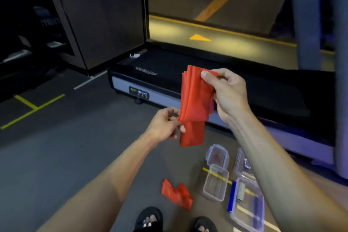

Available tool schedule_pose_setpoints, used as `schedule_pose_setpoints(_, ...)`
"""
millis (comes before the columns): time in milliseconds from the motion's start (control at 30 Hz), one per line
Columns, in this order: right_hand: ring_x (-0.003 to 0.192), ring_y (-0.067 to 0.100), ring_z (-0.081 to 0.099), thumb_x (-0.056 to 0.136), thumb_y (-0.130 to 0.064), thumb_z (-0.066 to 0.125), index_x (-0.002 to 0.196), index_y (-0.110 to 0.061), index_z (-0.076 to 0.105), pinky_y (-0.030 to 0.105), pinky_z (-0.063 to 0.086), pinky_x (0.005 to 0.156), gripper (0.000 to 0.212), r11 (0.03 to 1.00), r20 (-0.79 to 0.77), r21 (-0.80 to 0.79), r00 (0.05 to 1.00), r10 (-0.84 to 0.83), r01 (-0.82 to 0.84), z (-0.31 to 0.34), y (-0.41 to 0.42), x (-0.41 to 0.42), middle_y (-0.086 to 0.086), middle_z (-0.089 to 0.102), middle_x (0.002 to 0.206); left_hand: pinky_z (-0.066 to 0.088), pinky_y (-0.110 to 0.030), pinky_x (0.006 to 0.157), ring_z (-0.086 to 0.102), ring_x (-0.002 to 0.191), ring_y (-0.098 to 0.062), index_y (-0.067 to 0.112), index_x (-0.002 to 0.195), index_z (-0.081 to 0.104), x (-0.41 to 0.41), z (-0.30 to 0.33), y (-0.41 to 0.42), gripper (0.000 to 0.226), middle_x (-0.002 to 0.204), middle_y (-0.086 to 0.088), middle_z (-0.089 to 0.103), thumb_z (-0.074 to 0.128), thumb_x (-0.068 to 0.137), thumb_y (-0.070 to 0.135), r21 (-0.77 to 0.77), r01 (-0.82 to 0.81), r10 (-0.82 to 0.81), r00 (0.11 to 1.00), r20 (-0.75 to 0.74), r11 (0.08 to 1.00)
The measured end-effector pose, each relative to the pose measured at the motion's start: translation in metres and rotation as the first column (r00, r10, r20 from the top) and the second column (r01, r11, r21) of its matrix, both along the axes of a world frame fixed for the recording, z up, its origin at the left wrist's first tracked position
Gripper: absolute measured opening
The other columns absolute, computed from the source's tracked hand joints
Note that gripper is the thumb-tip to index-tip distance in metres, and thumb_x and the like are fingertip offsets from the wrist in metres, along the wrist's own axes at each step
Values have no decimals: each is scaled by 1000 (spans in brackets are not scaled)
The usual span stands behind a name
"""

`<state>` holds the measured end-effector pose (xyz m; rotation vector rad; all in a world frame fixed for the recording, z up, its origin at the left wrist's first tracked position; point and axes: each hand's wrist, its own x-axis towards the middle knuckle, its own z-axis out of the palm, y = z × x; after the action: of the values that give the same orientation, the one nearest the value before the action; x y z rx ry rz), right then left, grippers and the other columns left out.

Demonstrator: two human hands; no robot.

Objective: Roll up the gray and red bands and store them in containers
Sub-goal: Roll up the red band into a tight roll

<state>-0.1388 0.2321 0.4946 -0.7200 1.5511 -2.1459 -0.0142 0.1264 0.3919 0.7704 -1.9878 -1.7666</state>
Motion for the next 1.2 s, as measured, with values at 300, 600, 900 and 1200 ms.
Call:
schedule_pose_setpoints(300,63,7,60,88,-5,77,81,-15,67,22,45,56,15,982,17,154,994,111,-113,-200,-123,-110,-2,69,69,49,-29,46,68,49,-18,9,93,55,-107,-189,-115,19,74,-22,69,46,101,-6,311,-147,118,987,110,939)
schedule_pose_setpoints(600,67,3,62,86,0,75,83,-15,65,18,50,67,19,933,69,215,958,279,-288,-392,-195,-165,-8,71,73,56,-27,51,62,48,-8,19,125,48,-158,-344,-221,53,63,8,64,34,94,-21,323,-317,244,938,247,891)
schedule_pose_setpoints(900,69,5,61,81,-5,79,78,-13,68,19,46,69,13,767,367,470,887,279,-436,-558,-129,-126,-4,69,71,41,-15,43,55,46,1,20,93,65,-54,-485,-124,36,78,1,66,48,97,-12,252,-289,123,845,520,924)
schedule_pose_setpoints(1200,71,16,64,64,-32,90,73,-17,74,32,50,72,23,780,577,363,780,241,-509,-544,-111,-118,11,69,80,48,-14,65,59,73,1,20,140,38,-69,-454,-118,79,106,2,58,52,79,-28,298,-49,-45,952,303,953)
